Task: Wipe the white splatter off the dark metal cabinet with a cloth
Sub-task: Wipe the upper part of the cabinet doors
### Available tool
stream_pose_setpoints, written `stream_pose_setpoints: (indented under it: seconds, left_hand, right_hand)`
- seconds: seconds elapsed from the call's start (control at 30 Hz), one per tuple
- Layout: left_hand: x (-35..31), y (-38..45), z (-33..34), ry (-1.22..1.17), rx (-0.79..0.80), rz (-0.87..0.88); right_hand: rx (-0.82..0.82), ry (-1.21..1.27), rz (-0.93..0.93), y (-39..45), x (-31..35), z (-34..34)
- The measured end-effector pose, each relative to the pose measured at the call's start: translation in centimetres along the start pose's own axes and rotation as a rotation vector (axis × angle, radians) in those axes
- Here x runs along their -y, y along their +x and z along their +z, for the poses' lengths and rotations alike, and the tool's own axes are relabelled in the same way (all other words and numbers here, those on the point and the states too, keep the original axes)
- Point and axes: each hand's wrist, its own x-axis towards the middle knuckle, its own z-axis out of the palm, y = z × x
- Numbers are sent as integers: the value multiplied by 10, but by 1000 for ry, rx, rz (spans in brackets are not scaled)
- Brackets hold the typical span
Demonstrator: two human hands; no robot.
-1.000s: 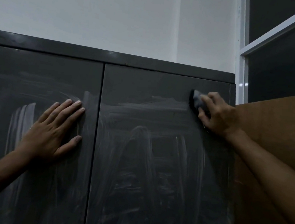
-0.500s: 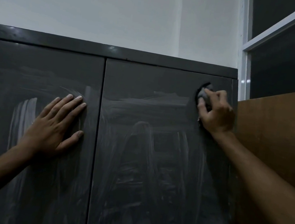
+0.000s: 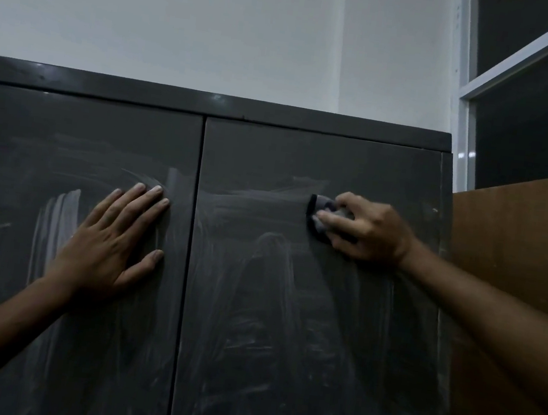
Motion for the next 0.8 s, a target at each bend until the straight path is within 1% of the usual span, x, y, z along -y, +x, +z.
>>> stream_pose_setpoints:
  seconds: [0.03, 0.07, 0.13, 0.17, 0.2, 0.23, 0.27, 0.33, 0.37, 0.4, 0.43, 0.47, 0.5, 0.53, 0.57, 0.6, 0.63, 0.67, 0.7, 0.73, 0.77, 0.8]
  left_hand:
    - [0, 0, 0, -1, -3, -2]
    - [-1, 0, -1, -3, -4, -3]
    - [-1, 1, -1, -11, -1, 1]
    - [-1, 1, -1, -12, -1, -2]
    - [0, 1, -1, -11, 0, -3]
    - [0, 1, -1, -9, -1, -2]
    - [1, 1, -1, -6, -5, -3]
    - [1, 1, 0, -1, -9, 0]
    - [0, 1, 0, 0, -8, 1]
    - [0, 1, 0, -1, -8, -1]
    - [0, 1, 0, 0, -8, -4]
    - [0, 1, 0, 1, -7, -6]
    - [-1, 1, -1, 2, -6, -6]
    - [-1, 1, -1, 2, -7, -6]
    - [-1, 1, -1, 3, -7, -5]
    - [-1, 1, -1, 3, -9, -3]
    - [-1, 1, -1, 4, -11, -1]
    - [0, 2, 0, 3, -11, 0]
    - [0, 2, 0, 1, -10, 0]
    - [-1, 1, 0, -2, -11, -1]
    - [-1, 1, 0, -2, -11, -2]
    - [-1, 1, 0, -2, -11, -2]
  right_hand:
    - [14, -27, -11, 5, -12, -4]
    - [-23, -52, 83, 12, -23, -6]
    - [-169, -37, 499, 31, -30, -8]
    - [-217, -18, 656, 37, -23, -4]
    - [-237, -5, 703, 41, -11, 2]
    - [-237, 16, 639, 42, 4, 8]
    - [-219, 36, 466, 39, 16, 12]
    - [-94, 44, 63, 28, 24, 11]
    - [-52, 22, -43, 27, 16, 7]
    - [-48, -5, -50, 31, 6, 5]
    - [-87, -17, 51, 37, -3, 4]
    - [-155, -3, 248, 46, -8, 2]
    - [-223, 21, 485, 54, -6, 3]
    - [-274, 33, 655, 59, 1, 6]
    - [-294, 44, 708, 63, 13, 11]
    - [-283, 60, 650, 62, 26, 15]
    - [-237, 79, 508, 57, 37, 17]
    - [-158, 104, 349, 50, 43, 17]
    - [-79, 142, 241, 44, 44, 13]
    - [-9, 186, 209, 42, 43, 6]
    - [28, 224, 238, 43, 41, 1]
    - [35, 271, 312, 46, 40, -4]
